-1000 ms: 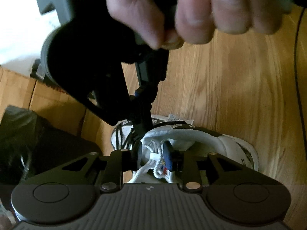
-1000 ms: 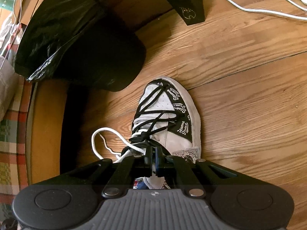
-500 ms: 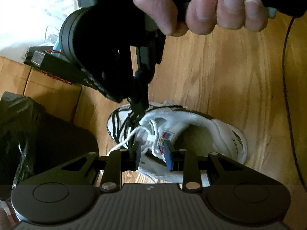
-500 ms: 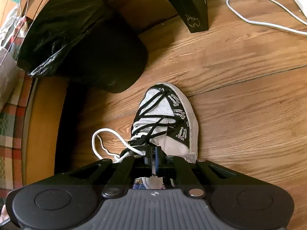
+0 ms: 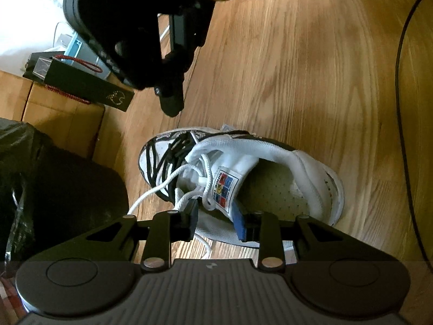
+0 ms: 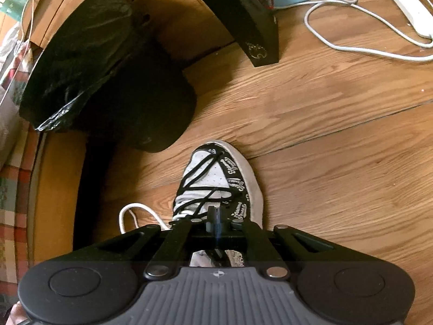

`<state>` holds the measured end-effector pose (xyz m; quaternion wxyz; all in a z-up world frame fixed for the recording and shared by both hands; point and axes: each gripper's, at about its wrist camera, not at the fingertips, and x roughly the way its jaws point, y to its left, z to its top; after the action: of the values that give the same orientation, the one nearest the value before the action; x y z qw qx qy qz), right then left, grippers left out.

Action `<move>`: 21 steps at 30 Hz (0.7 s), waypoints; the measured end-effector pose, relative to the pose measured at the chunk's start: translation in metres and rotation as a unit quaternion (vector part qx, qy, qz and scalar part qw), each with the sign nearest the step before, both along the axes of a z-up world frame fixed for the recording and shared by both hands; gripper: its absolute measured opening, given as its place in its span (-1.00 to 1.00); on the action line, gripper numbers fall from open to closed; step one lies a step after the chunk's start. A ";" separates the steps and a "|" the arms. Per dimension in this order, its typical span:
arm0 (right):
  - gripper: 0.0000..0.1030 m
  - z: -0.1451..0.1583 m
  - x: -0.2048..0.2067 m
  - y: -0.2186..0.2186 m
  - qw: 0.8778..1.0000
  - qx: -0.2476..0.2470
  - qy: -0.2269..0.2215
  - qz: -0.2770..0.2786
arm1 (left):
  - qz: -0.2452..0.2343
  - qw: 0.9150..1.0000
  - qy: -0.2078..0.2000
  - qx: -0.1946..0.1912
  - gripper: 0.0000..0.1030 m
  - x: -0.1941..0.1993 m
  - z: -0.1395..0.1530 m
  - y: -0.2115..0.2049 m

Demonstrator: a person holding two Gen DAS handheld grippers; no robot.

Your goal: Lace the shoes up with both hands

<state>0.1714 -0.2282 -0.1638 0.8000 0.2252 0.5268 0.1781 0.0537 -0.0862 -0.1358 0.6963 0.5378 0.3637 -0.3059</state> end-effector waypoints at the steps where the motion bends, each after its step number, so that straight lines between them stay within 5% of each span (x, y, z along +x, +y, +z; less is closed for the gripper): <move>1: -0.99 0.002 -0.001 0.002 1.000 0.001 -0.004 0.005 | -0.001 1.000 -0.001 0.000 -0.36 0.000 0.001 -0.002; 13: -0.88 0.009 -0.005 0.004 1.000 0.020 -0.010 -0.006 | -0.008 1.000 -0.025 -0.007 -0.36 0.000 0.009 -0.002; 19: -0.76 -0.011 -0.009 -0.001 0.997 0.052 0.045 -0.038 | -0.010 1.000 -0.025 -0.008 -0.33 -0.004 0.012 -0.001; 21: -0.74 -0.019 -0.010 0.000 0.995 0.060 0.063 -0.042 | -0.014 1.000 -0.015 0.002 -0.33 -0.001 -0.015 -0.011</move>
<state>0.1619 -0.2287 -0.1824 0.7568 0.3060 0.5548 0.1608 0.0527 -0.0975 -0.1505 0.6962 0.5492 0.3458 -0.3068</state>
